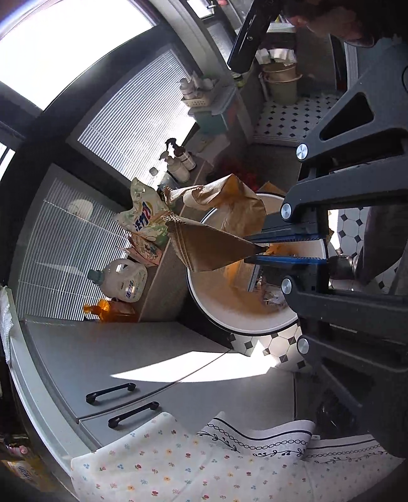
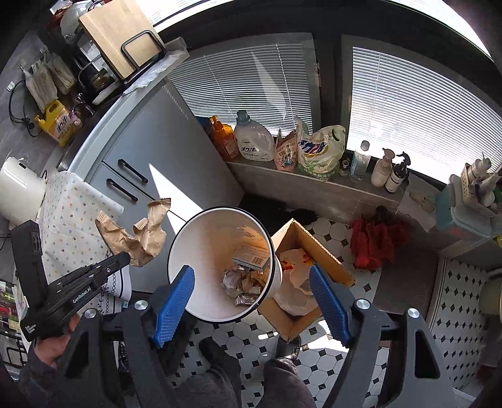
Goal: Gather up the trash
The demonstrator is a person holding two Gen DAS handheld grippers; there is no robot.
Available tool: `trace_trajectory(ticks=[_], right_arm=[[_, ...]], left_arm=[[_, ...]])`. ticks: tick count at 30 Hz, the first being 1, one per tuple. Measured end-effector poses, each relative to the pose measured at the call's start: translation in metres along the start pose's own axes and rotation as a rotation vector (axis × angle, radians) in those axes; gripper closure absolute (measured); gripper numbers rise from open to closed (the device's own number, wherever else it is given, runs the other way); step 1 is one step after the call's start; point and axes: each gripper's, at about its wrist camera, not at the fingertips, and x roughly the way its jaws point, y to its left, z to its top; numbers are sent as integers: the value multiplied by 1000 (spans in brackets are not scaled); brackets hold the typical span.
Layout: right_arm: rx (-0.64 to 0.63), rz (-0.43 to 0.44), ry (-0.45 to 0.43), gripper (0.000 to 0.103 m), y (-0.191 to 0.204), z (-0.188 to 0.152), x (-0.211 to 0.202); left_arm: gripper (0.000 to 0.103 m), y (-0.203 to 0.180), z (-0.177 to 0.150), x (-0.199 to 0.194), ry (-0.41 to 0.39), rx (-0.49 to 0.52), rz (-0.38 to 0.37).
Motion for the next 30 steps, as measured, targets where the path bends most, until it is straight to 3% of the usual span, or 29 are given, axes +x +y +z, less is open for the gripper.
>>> trace_trajectory(ticks=[1,3,7,15,30], right_arm=[[3,-2,-1,28,-2,-1,-1],[7,-1,-1,28,-6,-3,-2],[5,15,-7,27,-4,-2,-3],[-72,19,-59,8,29,12,-12],[-207,128,-131,8,103,34,-51]], left_arm=[[66,-1,0,3,12,-5,-6],[36,-3,-1,-1,-10,-15,-9],[19,-4,2,-13,-36,-19,-6],[9,13,12,-63,-131,-74,134],[6,46,11,-159,-280,-164,253]])
